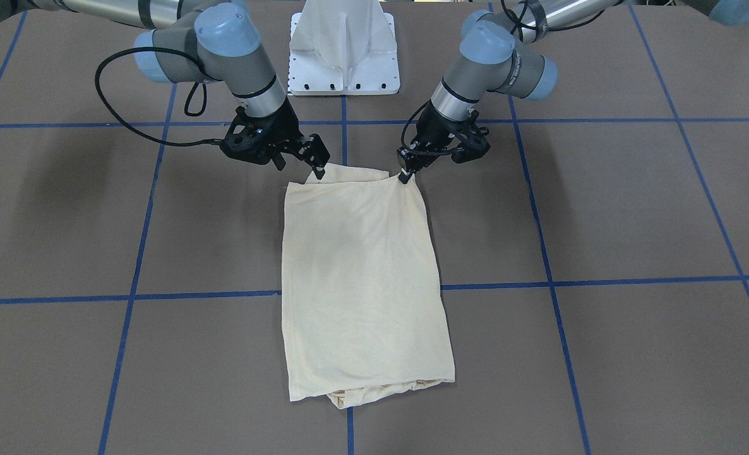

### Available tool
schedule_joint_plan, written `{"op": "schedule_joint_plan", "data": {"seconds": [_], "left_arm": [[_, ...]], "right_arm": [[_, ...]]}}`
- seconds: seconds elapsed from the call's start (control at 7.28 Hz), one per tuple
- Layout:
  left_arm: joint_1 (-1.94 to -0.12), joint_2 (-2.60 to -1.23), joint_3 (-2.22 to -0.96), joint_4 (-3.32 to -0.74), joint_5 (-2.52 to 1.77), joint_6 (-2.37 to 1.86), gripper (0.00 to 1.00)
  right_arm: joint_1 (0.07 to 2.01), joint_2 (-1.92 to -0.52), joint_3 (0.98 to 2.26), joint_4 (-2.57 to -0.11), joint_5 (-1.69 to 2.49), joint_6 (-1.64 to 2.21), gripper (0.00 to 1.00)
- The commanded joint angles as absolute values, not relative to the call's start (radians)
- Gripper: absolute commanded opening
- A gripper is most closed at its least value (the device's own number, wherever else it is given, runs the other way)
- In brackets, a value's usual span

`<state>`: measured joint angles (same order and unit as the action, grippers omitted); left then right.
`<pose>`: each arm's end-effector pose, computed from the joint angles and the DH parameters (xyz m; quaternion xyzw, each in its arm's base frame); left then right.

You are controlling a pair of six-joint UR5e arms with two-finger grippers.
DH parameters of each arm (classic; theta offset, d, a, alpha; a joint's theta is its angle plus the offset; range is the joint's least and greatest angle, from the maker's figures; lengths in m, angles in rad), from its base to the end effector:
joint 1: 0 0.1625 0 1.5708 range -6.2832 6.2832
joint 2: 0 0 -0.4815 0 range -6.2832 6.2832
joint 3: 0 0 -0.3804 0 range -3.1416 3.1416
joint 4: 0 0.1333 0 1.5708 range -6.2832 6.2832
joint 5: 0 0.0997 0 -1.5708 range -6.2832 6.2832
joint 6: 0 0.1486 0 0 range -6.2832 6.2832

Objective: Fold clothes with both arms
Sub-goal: 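Move both grippers to the shirt's near corners and grasp them, then hold the near corners with both grippers, adjusting grip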

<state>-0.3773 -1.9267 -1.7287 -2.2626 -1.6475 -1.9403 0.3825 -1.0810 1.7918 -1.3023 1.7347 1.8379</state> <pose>0.5808 -0.3613 0.3866 -0.0294 0.5667 -0.2800 0.7744 -0.6014 -0.3595 0.3382 -0.0451 -0.4721 0.2442 0.8458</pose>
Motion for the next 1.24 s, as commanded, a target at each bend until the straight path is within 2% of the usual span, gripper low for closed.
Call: {"op": "schedule_joint_plan", "data": {"seconds": [0.0,0.27,1.1], "left_arm": [[-0.379,-1.927,-1.729,-2.263,-1.646,-1.942,0.00],[-0.379,-1.927,-1.733,-2.263,-1.646,-1.944,0.00],[-0.379,-1.925,-1.735,-2.263,-1.646,-1.944,0.00]], "right_arm": [[0.347,-1.043,1.760,-1.353,1.720,1.881,1.00],[0.347,-0.959,1.642,-1.355,1.720,1.881,1.00],[0.350,-0.968,1.634,-1.390,1.729,1.876,0.98]]}}
